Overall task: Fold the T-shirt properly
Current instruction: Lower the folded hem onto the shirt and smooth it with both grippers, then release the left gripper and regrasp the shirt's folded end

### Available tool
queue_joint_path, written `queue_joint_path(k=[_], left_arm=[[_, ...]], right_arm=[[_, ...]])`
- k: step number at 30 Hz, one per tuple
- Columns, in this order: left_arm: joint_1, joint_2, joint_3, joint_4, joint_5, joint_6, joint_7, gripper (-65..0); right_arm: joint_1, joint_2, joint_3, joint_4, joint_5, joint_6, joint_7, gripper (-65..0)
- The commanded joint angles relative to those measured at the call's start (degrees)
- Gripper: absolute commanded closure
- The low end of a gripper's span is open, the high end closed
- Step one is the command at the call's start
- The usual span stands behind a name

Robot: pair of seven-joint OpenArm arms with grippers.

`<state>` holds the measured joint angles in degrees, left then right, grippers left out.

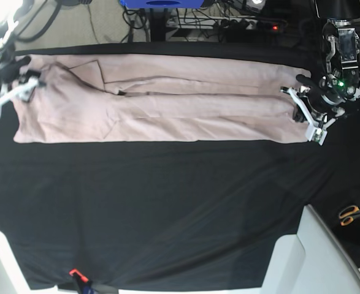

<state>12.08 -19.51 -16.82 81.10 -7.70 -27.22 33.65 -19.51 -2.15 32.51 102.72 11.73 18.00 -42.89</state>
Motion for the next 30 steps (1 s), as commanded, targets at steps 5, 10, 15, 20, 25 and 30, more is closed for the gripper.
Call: queue_joint_path(k=[5, 10, 15, 20, 25, 30], left_arm=[[0.1, -0.9, -0.5, 1.0, -0.3, 0.2, -0.9, 0.0], [0.1, -0.9, -0.9, 0.8, -0.3, 0.2, -0.9, 0.0], [0.1, -1.1, -1.0, 0.6, -0.3, 0.2, -0.9, 0.0], [0.1, -1.1, -1.0, 0.6, -0.3, 0.3, -0.9, 0.0], [0.1, -1.1, -1.1, 0.6, -0.3, 0.3, -0.9, 0.0], [0.1, -1.2, -1.1, 0.1, -0.3, 0.3, -0.9, 0.0]], right_arm=[[6.8, 3.1, 0.1, -5.6, 0.8, 12.5, 0.5, -23.1], [12.8, 5.7, 0.4, -17.7, 0.7, 15.4, -1.1, -0.9], [15.6, 7.7, 0.4, -23.3, 0.6, 15.4, 0.3, -2.1], [19.2, 10.5, 0.3, -31.2, 0.5, 15.4, 3.1, -2.3], [23.1, 14.2, 0.1, -41.2, 0.5, 15.3, 8.5, -2.4], [26.7, 18.1, 0.0, -50.4, 0.5, 15.3, 12.3, -2.6]])
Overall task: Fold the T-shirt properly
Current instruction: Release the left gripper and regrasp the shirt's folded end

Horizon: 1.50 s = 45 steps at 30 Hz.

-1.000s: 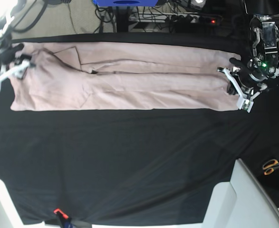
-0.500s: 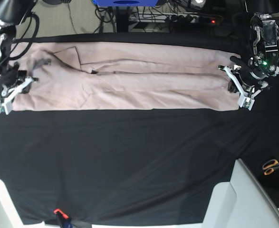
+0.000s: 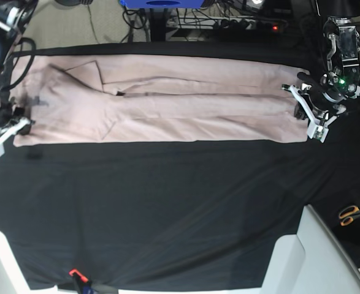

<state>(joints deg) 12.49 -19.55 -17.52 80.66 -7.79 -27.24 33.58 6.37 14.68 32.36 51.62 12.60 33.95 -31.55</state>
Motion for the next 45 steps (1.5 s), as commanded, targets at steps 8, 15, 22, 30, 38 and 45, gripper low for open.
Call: queue_joint_path(k=[8, 15, 22, 30, 38, 45], left_arm=[[-0.3, -0.9, -0.3, -1.0, -0.2, 0.3, -0.8, 0.0], [-0.3, -1.1, -0.4, -1.0, -0.2, 0.3, -0.8, 0.0], [-0.3, -1.0, -0.4, -0.4, -0.2, 0.1, -0.8, 0.0], [-0.3, -1.2, -0.4, -0.4, -0.4, 0.1, -0.7, 0.0], [3.1, -1.1, -0.4, 6.3, -0.8, 0.1, -0.4, -36.7], [8.6, -0.7, -4.0, 19.4, -0.9, 0.0, -0.3, -58.7]], right_arm=[[3.3, 1.8, 0.0, -0.5, -1.4, -0.7, 2.3, -2.7], [4.5, 0.7, 0.1, 3.9, -7.6, -0.6, 2.5, -2.7], [4.4, 0.2, 0.7, 9.3, -8.7, -0.6, 2.5, -2.6], [-6.9, -4.3, 0.4, 29.7, -5.0, -0.6, 2.2, -2.7], [-9.1, -6.5, 0.3, 30.3, -5.1, -0.6, 2.0, -2.9], [-9.6, -8.0, 0.2, 30.4, -5.1, -0.6, -2.2, -2.9]])
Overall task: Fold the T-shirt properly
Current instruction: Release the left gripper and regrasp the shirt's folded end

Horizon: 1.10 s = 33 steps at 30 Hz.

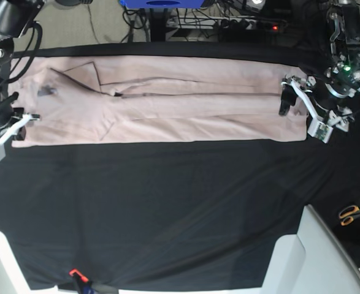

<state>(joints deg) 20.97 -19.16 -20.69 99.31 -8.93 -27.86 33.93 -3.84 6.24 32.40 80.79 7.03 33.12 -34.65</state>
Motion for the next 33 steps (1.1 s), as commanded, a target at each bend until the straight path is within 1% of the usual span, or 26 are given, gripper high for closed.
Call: queue_joint_path(k=[1, 3, 4, 5, 7, 8, 10, 12, 17, 22, 28, 33], left_arm=[[0.3, -0.4, -3.0, 1.7, 0.2, 0.6, -0.7, -58.7], [0.4, 0.9, -7.7, 1.7, -2.4, 0.1, -0.4, -58.7], [0.5, 1.0, -10.7, 1.0, -5.4, -1.3, 0.8, -58.7], [0.5, 1.1, -13.4, -0.5, -9.2, -3.9, 2.7, -59.2], [0.6, 0.7, -17.9, -5.6, -18.1, -11.2, 5.4, -59.6], [0.7, 0.4, -19.3, -8.0, -20.7, -12.1, 5.4, -59.6], [0.9, 0.0, -20.8, -12.8, -22.1, -12.1, 4.8, -59.4], [-0.3, 0.0, -20.7, -17.9, -22.4, -12.1, 3.3, -59.4], [-4.6, 0.0, -20.7, -27.9, -22.1, -12.1, 2.6, -58.9], [-7.1, 0.5, -20.3, -29.8, -22.1, -12.1, 2.6, -58.9], [-9.9, 0.8, -15.0, -34.5, -22.1, -12.1, 2.6, -58.7], [-11.6, 2.0, -15.0, -36.9, -22.0, -12.1, 2.5, -58.7]], right_arm=[[0.4, 0.2, 0.2, 1.3, 0.5, 0.2, 0.2, -2.7], [-1.2, 0.0, 0.2, 1.4, 0.5, 0.2, 0.4, -2.7], [-1.9, 0.0, 0.2, 1.4, 0.5, 0.2, 0.6, -2.7], [-2.6, 0.0, 0.2, 1.4, 0.5, 0.2, 0.6, -2.6], [-3.9, -0.1, 0.2, 1.3, 0.7, 0.2, 0.6, -2.6], [-4.4, -0.3, 0.2, 1.2, 0.7, 0.2, 0.7, -2.6], [-5.0, -1.3, 0.2, 1.1, 0.5, 0.3, 0.7, -2.6], [-5.7, -1.4, 0.2, 1.2, 0.5, 0.4, 0.7, -2.6], [-6.3, -1.6, 0.2, 1.3, 0.5, 0.4, 0.7, -2.6], [-6.8, -1.6, 0.2, 1.4, 0.5, 0.4, 0.7, -2.6], [-7.0, -1.6, 0.2, 1.4, 0.5, 0.5, 0.7, -2.6], [-7.0, -1.6, 0.2, 1.4, 0.5, 0.5, 0.7, -2.6]])
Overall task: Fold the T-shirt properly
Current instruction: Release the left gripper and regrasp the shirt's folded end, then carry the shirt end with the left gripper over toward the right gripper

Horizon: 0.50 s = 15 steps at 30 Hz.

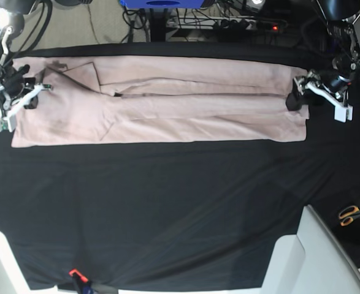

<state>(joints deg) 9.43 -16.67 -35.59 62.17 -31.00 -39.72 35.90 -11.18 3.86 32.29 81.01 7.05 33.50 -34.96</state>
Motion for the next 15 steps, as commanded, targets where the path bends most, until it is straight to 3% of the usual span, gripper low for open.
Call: queue_joint_path(k=[1, 5, 8, 12, 15], left_arm=[[-0.2, -0.5, -0.1, -0.3, 0.1, -0.3, 0.5, -58.7], [-2.1, -0.5, -0.1, -3.7, 3.3, -0.3, 0.5, -55.6], [-4.0, 0.8, -0.1, -6.2, 7.8, -0.3, 0.1, -38.3], [-4.5, 2.4, -0.1, -7.7, 11.4, -0.3, -3.9, -1.3], [-4.1, 2.4, -0.6, -5.0, 11.6, -0.3, -3.7, 0.0]], right_arm=[[0.3, 0.8, 0.3, 1.1, 0.5, 0.1, 1.0, -2.6], [0.3, 0.8, 0.3, 1.1, 0.5, 0.1, 1.0, -2.6], [0.3, 0.8, 0.3, 1.1, 0.5, 0.1, 1.0, -2.4], [0.3, 0.8, 0.3, 1.1, 0.6, 0.1, 1.0, -2.4], [0.2, 0.8, 0.3, 1.1, 0.6, 0.1, 1.0, -2.4]])
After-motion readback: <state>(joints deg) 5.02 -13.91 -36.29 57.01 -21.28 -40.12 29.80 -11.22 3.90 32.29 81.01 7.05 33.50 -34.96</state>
